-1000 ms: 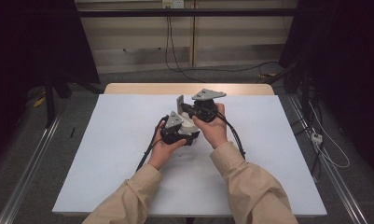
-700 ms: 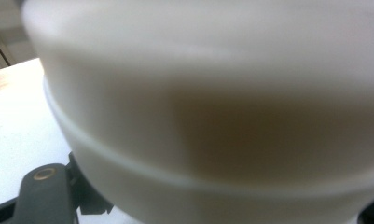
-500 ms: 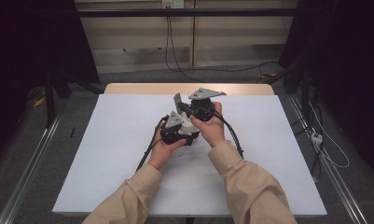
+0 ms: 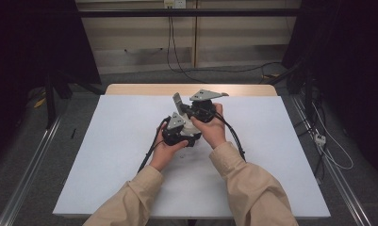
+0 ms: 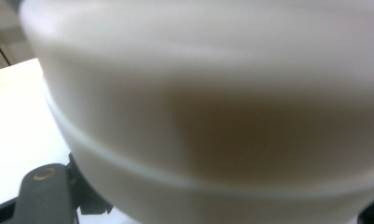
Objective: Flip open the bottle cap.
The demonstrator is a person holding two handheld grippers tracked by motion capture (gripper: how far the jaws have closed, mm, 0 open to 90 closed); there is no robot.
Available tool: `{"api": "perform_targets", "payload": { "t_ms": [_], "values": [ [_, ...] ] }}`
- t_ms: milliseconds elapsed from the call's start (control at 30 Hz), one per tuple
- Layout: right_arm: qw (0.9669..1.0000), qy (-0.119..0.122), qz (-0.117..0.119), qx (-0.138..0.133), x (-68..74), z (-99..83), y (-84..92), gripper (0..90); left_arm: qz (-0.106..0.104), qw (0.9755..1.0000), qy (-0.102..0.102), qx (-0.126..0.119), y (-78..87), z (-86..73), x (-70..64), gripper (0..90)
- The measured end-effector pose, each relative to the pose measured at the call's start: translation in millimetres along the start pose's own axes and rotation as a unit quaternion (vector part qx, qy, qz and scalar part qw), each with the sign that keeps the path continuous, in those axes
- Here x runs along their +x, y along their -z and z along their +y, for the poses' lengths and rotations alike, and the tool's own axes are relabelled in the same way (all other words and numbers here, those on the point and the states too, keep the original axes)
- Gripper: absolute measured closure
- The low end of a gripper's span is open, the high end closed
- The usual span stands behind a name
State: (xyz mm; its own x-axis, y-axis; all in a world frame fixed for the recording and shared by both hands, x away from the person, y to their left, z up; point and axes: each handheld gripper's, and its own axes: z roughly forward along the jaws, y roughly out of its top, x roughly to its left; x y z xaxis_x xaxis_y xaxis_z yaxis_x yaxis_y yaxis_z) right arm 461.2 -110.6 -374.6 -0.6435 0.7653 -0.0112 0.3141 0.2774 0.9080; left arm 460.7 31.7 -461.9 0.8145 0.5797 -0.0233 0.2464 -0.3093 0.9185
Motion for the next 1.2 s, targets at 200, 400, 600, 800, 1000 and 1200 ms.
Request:
{"api": "perform_targets", "payload": {
  "t_ms": [200, 400, 600, 800, 1000, 1200],
  "values": [
    [1.0, -0.001, 0.002, 0.0, -0.4, 0.0, -0.2, 90.0, 0.0, 1.0, 0.0, 0.0, -0.1, 0.0, -0.2, 18.6],
    [1.0, -0.002, 0.002, 0.0, -0.8, 0.8, -0.4, 90.0, 0.0, 1.0, -0.004, 0.0, -0.2, 0.2, 0.3, 18.7],
    [1.0, -0.001, 0.001, 0.001, -0.8, 2.1, -1.3, 90.0, 0.001, 1.0, 0.0, 0.0, -0.2, -0.1, -0.3, 18.7],
    [1.0, -0.002, 0.0, -0.001, -0.4, 3.6, -3.0, 90.0, 0.001, 1.0, -0.003, 0.004, 0.0, 0.1, -0.5, 18.7],
    [1.0, -0.006, 0.001, -0.002, -0.4, 3.2, -5.3, 90.0, 0.014, 0.9999, -0.006, 0.002, -0.2, 0.2, -1.1, 18.7],
    [1.0, -0.005, 0.004, -0.002, 0.3, 4.1, -7.4, 90.0, 0.002, 0.9999, -0.009, 0.005, -0.1, 0.4, -0.4, 18.7]
  ]
}}
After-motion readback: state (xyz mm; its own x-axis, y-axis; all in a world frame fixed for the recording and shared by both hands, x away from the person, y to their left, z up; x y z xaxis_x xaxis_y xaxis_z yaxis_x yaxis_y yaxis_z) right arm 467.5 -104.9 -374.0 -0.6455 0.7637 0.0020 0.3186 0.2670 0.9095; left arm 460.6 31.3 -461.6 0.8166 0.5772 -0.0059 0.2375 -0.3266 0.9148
